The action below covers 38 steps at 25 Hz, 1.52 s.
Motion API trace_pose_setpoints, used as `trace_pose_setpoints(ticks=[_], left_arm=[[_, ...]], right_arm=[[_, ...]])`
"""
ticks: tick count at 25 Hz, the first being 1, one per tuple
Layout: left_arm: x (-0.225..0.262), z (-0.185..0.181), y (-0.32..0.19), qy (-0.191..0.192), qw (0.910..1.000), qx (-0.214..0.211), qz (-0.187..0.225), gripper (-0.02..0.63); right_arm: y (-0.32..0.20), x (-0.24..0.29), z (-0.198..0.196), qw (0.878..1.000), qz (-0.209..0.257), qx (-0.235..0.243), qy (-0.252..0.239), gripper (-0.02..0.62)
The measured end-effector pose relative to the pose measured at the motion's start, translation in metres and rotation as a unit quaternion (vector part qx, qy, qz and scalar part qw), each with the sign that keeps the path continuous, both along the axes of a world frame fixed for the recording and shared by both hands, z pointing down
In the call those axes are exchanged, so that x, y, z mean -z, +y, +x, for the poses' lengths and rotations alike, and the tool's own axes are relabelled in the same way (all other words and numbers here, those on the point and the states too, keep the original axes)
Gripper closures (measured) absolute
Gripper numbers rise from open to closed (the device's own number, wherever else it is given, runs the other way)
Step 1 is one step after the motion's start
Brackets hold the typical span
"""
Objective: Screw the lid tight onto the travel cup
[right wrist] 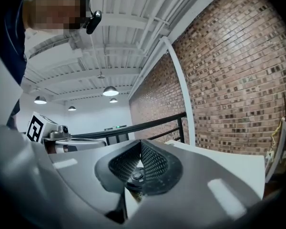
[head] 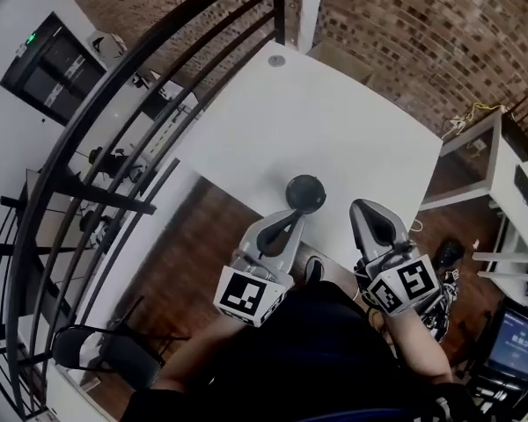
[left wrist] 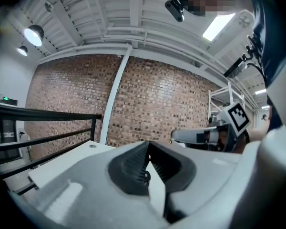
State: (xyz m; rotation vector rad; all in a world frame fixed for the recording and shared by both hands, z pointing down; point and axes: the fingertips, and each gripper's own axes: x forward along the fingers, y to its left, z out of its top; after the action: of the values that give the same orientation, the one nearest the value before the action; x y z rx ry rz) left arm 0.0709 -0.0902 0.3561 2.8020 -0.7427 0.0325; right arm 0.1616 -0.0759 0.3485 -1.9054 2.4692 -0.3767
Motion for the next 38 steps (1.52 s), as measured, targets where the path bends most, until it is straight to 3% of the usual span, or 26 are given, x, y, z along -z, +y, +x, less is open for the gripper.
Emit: trace_pose_setpoints(ticks=[10, 38], left_arm=[[-0.007, 0.006, 0.005, -0.031, 0.9993, -0.022, -0.002, 0.6], [-0.014, -0.003, 0.002, -0.027, 0.9993, 0.026, 0.002, 0.6]], right_arm=[[0.005, -0.011, 0.002, 1.0, 0.01, -0.024, -0.008, 0.584], [0.001, -0.02, -0.015, 0.998, -0.008, 0.043, 0.036, 0.584]])
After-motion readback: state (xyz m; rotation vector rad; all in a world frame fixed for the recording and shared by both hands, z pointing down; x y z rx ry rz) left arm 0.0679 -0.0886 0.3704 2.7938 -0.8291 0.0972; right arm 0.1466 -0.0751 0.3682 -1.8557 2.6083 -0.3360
